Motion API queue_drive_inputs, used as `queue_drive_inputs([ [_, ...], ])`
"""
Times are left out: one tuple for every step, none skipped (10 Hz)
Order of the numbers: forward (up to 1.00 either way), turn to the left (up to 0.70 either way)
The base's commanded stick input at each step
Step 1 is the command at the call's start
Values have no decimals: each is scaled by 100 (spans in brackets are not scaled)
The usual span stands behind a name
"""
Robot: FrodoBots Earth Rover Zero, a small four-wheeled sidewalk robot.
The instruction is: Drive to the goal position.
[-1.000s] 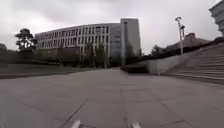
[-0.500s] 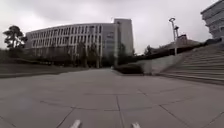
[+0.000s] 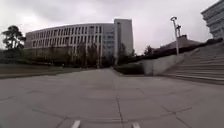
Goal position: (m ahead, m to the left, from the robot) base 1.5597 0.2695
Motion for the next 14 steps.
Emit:
queue_drive_inputs([
  [70, 0],
  [70, 0],
  [70, 0],
  [70, 0],
  [70, 0],
  [70, 0],
  [70, 0],
  [70, 0],
  [70, 0],
  [70, 0],
  [70, 0],
  [70, 0],
  [70, 0],
  [70, 0],
])
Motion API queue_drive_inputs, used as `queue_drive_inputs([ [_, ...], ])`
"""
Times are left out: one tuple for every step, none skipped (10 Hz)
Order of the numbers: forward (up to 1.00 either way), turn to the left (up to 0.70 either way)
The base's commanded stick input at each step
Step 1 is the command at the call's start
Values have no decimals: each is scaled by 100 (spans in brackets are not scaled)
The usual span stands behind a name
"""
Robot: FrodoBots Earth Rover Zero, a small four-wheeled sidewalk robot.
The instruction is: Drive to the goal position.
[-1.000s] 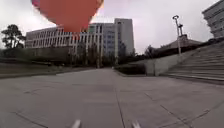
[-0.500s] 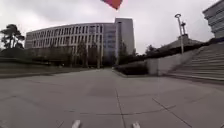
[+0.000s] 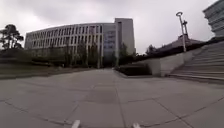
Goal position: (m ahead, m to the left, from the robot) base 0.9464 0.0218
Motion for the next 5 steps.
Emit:
queue_drive_inputs([
  [70, 0],
  [70, 0],
  [70, 0],
  [70, 0],
  [70, 0],
])
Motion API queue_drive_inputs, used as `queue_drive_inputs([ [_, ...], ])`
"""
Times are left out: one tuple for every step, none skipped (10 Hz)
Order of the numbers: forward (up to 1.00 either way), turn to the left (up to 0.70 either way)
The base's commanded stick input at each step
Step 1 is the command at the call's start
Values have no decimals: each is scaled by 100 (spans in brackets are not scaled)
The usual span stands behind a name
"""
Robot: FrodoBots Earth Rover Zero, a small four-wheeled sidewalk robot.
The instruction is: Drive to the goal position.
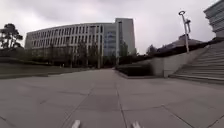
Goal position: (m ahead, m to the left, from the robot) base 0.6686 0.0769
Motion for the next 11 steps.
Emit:
queue_drive_inputs([
  [70, 0],
  [70, 0],
  [70, 0],
  [70, 0],
  [70, 0],
  [70, 0],
  [70, 0],
  [70, 0],
  [70, 0],
  [70, 0],
  [70, 0],
])
